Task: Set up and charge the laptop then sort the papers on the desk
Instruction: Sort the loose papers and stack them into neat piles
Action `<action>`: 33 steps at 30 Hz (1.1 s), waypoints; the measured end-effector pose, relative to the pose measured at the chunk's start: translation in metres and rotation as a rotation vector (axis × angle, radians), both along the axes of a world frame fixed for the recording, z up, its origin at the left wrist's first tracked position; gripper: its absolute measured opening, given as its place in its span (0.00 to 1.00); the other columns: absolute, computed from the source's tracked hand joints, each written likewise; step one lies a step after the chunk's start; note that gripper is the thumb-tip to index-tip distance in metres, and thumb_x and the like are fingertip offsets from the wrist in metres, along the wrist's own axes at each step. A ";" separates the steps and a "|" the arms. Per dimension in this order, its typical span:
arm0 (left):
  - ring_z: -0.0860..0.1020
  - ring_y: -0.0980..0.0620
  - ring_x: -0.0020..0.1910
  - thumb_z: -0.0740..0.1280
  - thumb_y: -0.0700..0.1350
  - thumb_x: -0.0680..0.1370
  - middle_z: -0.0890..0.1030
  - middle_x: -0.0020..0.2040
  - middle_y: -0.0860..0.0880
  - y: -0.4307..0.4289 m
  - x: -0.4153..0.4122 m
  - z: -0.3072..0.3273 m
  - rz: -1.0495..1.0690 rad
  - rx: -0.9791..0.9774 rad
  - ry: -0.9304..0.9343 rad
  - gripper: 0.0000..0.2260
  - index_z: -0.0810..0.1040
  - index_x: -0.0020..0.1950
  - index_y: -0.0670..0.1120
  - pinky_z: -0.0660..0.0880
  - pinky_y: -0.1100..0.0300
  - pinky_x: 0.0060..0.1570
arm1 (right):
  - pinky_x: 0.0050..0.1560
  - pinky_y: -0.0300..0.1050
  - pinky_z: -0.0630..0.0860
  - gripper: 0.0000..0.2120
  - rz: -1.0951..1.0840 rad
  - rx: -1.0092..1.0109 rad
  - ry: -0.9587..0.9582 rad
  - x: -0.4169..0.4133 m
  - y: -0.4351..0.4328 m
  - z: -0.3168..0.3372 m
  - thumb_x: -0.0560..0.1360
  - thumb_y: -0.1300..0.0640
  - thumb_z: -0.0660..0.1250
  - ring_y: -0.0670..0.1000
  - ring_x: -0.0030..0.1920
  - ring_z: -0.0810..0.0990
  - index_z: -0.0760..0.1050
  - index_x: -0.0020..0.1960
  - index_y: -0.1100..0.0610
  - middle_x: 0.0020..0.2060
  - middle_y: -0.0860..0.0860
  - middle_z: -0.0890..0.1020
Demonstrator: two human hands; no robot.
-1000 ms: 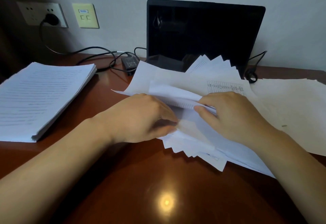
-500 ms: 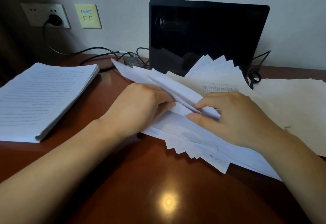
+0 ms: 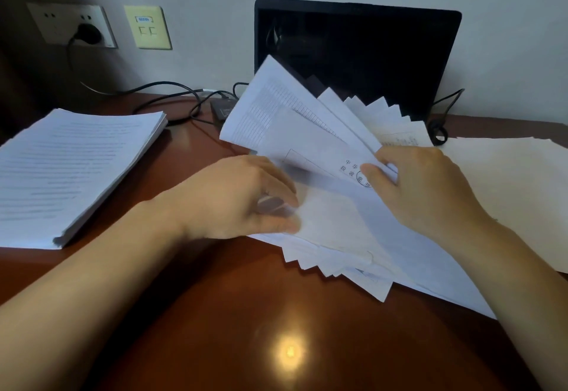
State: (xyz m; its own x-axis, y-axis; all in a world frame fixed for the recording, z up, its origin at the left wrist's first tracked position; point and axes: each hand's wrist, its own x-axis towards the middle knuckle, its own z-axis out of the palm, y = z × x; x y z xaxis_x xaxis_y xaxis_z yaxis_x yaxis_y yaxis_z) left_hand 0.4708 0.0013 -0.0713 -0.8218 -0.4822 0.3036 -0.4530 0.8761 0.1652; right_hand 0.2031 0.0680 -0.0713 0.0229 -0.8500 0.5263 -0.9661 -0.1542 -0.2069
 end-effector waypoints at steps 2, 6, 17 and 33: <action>0.76 0.66 0.60 0.70 0.69 0.71 0.81 0.61 0.65 -0.001 0.004 0.002 0.045 0.071 -0.048 0.24 0.84 0.61 0.58 0.74 0.59 0.62 | 0.29 0.45 0.65 0.17 0.016 0.032 0.003 0.002 0.000 -0.001 0.78 0.51 0.64 0.59 0.30 0.70 0.70 0.35 0.60 0.26 0.52 0.70; 0.74 0.67 0.62 0.74 0.66 0.70 0.78 0.64 0.67 -0.001 0.009 0.005 0.062 0.138 -0.095 0.25 0.81 0.65 0.60 0.71 0.63 0.63 | 0.27 0.45 0.59 0.20 0.069 0.084 -0.036 0.010 0.001 -0.001 0.78 0.51 0.64 0.55 0.27 0.64 0.63 0.33 0.58 0.26 0.56 0.70; 0.81 0.57 0.45 0.75 0.48 0.76 0.87 0.46 0.54 -0.002 0.005 0.003 0.064 0.032 0.105 0.05 0.88 0.48 0.48 0.76 0.62 0.45 | 0.28 0.39 0.55 0.22 0.251 0.129 -0.229 0.019 0.005 0.001 0.78 0.54 0.67 0.48 0.27 0.57 0.60 0.31 0.55 0.27 0.49 0.58; 0.83 0.60 0.44 0.70 0.55 0.75 0.87 0.46 0.56 -0.006 0.014 0.009 0.204 0.229 0.291 0.14 0.88 0.50 0.47 0.79 0.60 0.45 | 0.28 0.31 0.64 0.17 0.388 0.136 -0.284 0.024 0.009 0.005 0.77 0.51 0.67 0.42 0.28 0.72 0.66 0.31 0.46 0.26 0.42 0.71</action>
State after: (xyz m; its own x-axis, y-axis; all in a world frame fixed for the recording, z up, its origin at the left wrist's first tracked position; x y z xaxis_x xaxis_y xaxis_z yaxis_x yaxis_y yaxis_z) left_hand 0.4844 -0.0051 -0.0619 -0.5986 -0.7080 0.3748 -0.5190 0.6992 0.4917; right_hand 0.2268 0.0770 -0.0663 0.2228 -0.8688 0.4423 -0.7457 -0.4441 -0.4967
